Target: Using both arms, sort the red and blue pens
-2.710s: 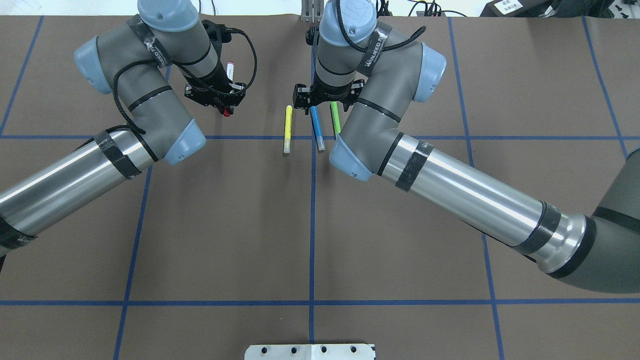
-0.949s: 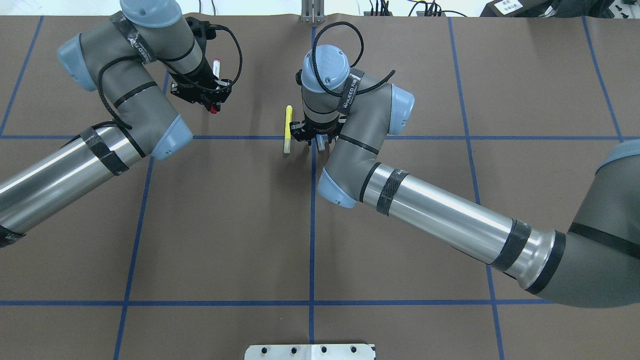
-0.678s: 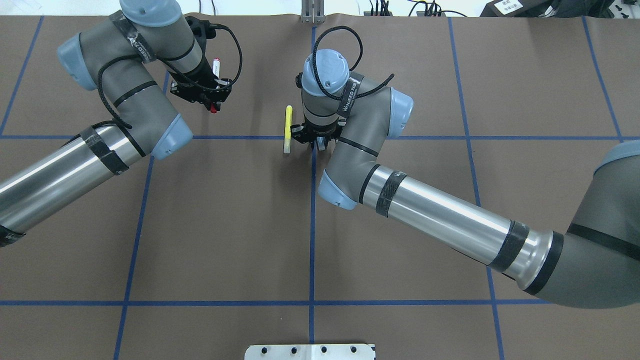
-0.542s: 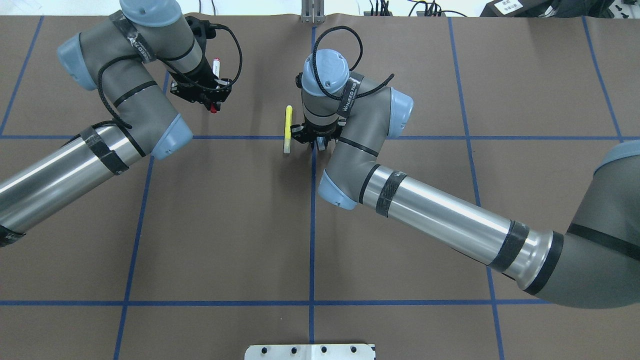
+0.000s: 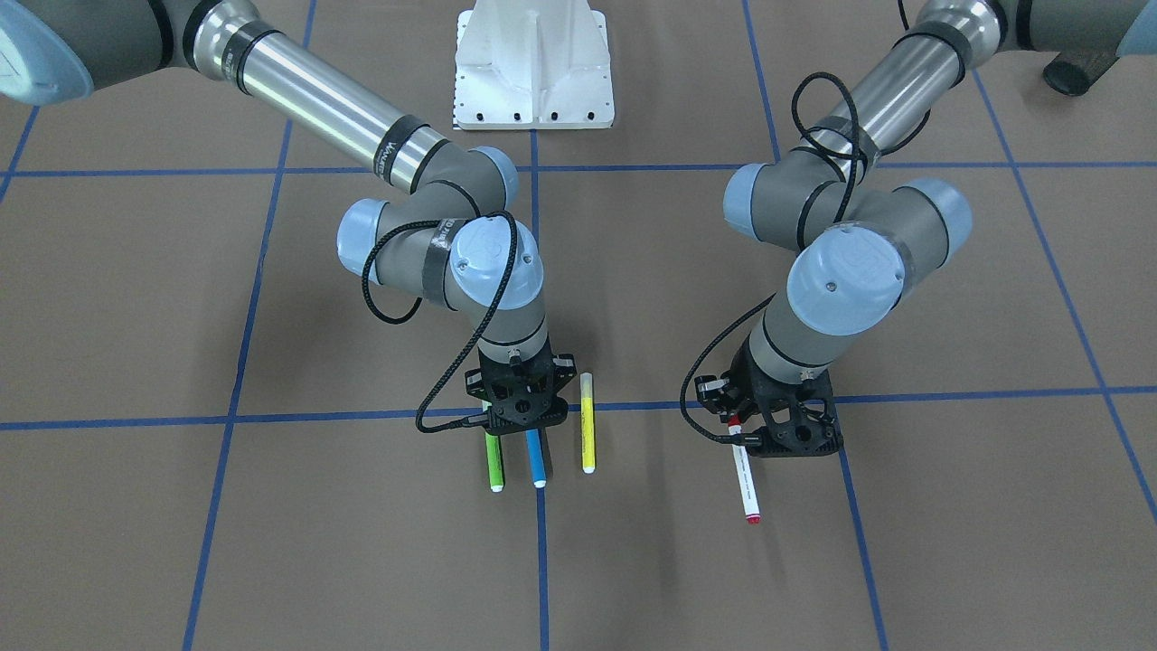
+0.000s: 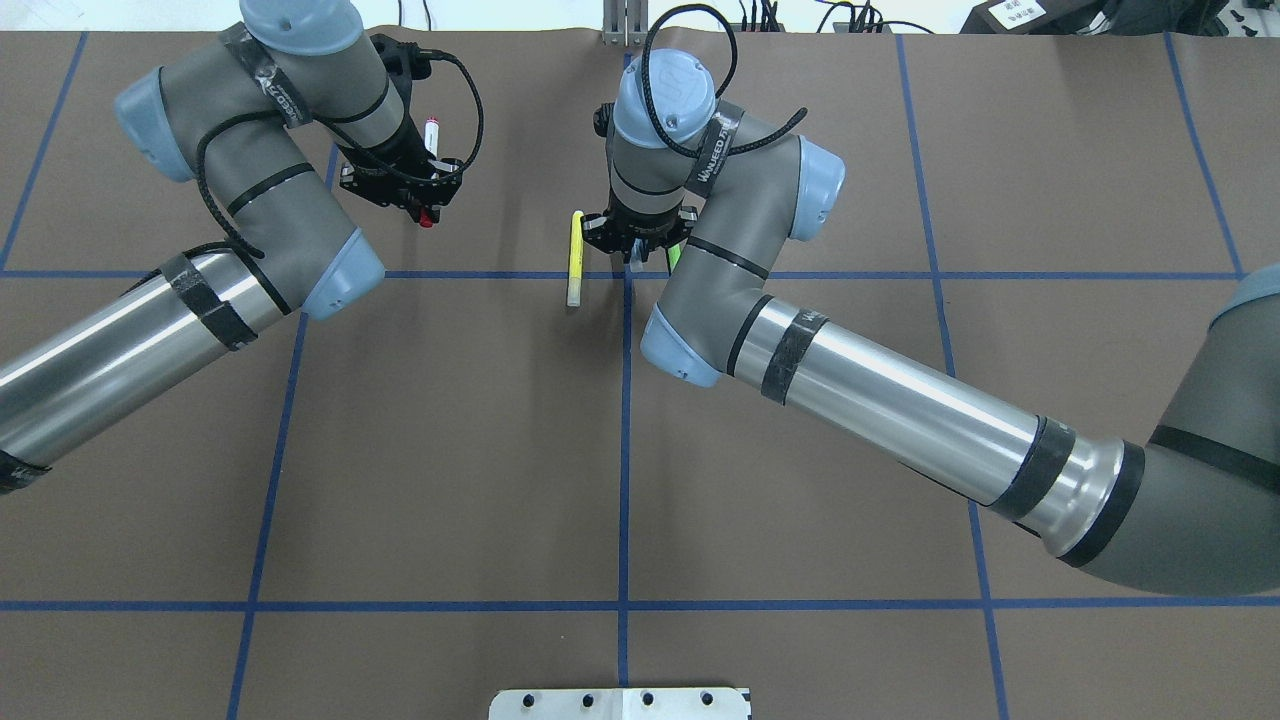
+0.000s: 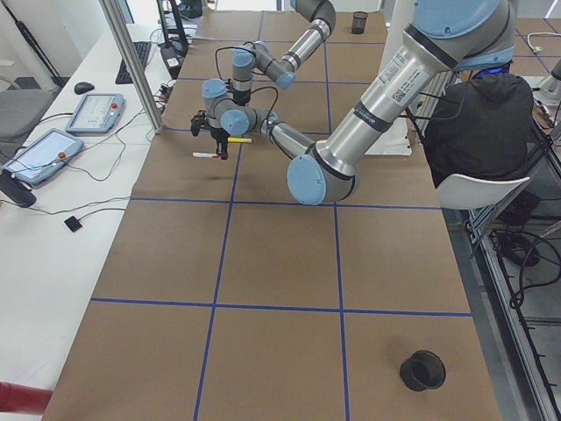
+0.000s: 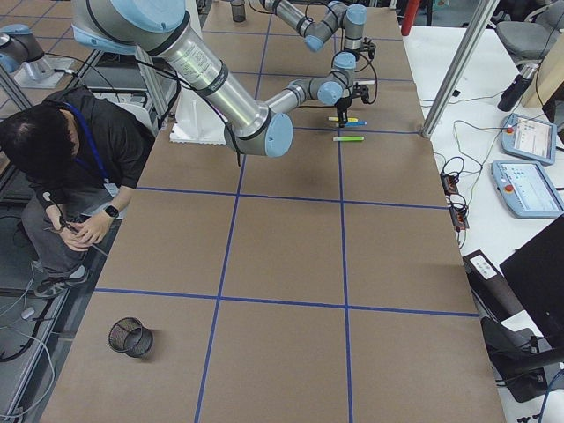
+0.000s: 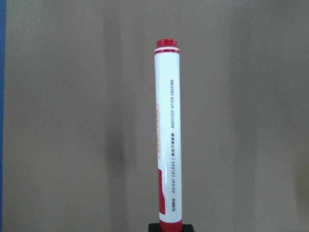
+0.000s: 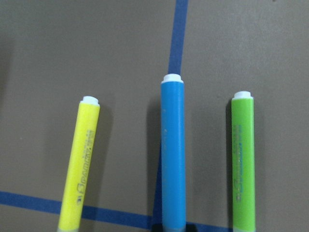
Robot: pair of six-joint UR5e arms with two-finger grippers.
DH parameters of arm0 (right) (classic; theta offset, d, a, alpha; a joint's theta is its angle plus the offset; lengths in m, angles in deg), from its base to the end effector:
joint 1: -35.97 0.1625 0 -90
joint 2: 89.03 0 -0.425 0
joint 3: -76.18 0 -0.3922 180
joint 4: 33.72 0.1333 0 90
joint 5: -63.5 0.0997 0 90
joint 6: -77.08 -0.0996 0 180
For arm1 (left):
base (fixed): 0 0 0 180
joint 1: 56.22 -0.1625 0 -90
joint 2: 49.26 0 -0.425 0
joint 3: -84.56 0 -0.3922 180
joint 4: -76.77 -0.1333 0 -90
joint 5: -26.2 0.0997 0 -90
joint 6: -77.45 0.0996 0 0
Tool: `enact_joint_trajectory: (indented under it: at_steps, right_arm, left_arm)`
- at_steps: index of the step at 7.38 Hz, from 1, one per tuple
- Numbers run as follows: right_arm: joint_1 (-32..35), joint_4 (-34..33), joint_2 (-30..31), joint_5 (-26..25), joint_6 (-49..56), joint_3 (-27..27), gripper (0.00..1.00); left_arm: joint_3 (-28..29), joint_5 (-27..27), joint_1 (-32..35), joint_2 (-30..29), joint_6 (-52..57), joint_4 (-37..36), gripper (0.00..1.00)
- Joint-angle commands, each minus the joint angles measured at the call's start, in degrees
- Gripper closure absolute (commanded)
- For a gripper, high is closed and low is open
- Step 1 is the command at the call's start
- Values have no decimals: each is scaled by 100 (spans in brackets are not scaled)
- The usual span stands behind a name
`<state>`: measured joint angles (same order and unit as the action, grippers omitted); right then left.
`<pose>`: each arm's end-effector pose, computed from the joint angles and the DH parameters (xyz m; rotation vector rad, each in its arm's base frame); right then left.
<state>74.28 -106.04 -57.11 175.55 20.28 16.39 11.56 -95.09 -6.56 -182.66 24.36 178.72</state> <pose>-0.6021 -0.5979 0.1973 0.1629 -0.8491 -0.0694 0.4391 -0.6430 0.3018 0.0647 0.8339 -0.0267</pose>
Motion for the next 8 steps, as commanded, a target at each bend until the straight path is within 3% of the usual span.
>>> enact_joint_trajectory:
  at_steps: [1, 3, 5, 6, 7, 8]
  right_arm:
    - [158, -368, -1, 124, 28, -250, 100]
    - [684, -1798, 182, 562, 290, -987, 100]
    - [1185, -2024, 1154, 599, 800, -1734, 100]
    - [1527, -2041, 1533, 573, 1419, -1833, 100]
    - [1878, -2215, 1816, 433, 2583, -1851, 100]
    - [2143, -2469, 2071, 67, 3534, -1843, 100]
  left_arm:
    - [-4, -9, 17, 6, -17, -43, 100]
    - [-22, -410, 541, 277, 52, -298, 100]
    - [-4, -457, 1166, 532, 839, -421, 100]
    - [-4, -440, 1534, 586, 1418, -709, 100]
    - [13, -352, 1834, 586, 2320, -1182, 100]
    - [-12, 66, 2107, 586, 2990, -1613, 100]
